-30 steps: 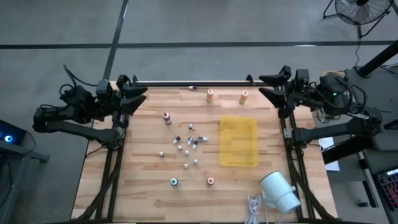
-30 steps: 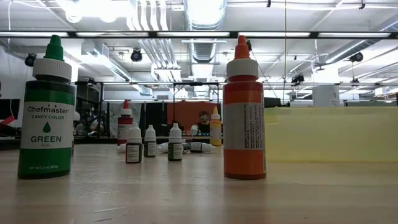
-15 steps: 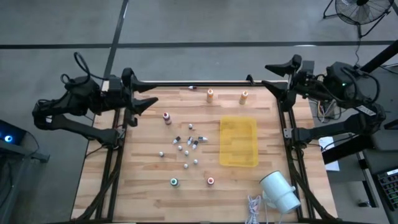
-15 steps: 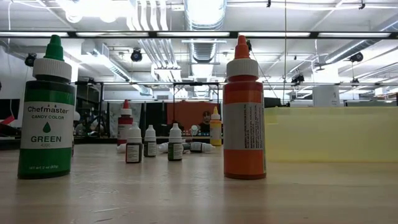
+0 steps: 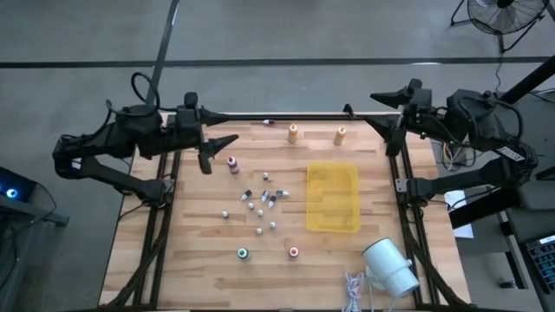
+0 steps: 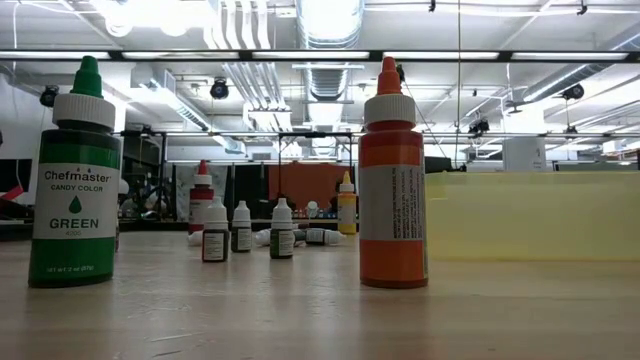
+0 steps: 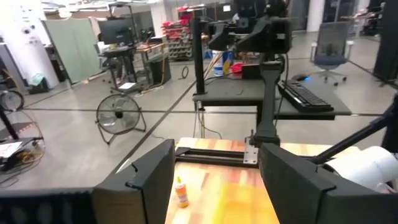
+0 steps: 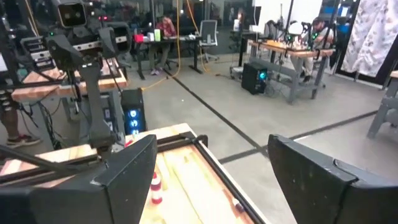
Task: Pick & Place food coloring
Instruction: Put the right big yellow food coloring bottle into the yellow bin
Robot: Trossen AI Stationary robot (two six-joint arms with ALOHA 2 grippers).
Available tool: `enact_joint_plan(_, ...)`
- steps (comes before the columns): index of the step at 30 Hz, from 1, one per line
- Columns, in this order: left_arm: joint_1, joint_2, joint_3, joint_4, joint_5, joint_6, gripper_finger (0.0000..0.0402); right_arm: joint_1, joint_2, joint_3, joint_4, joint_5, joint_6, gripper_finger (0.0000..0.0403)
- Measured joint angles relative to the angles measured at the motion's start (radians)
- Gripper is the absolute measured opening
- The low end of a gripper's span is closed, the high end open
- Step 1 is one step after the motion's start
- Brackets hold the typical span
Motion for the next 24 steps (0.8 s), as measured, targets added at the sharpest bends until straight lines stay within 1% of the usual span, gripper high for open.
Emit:
enact_joint_plan(6, 0.001, 0.017, -0.001, 0.000, -0.059, -0.001, 0.0204, 0.000, 0.015, -0.001, -0.020, 0.000, 0.057, 0.0300)
enact_joint_plan(8, 0.001, 0.019, -0.001, 0.000, -0.060, -0.003, 0.0204, 0.000, 0.023, -0.001, -0.026, -0.002, 0.076, 0.0298)
enact_joint_plan(13, 0.001, 0.025, -0.002, 0.001, -0.109, -0.026, 0.0204, 0.000, 0.050, -0.002, -0.066, -0.003, 0.080, 0.0292)
enact_joint_plan(18, 0.001, 0.025, -0.002, -0.002, -0.115, -0.074, 0.0204, 0.000, 0.084, -0.002, -0.087, -0.003, 0.118, 0.0294)
enact_joint_plan(24, 0.001, 0.025, -0.002, -0.043, -0.115, -0.098, 0.0204, -0.001, 0.125, -0.002, -0.133, -0.002, 0.160, 0.0290)
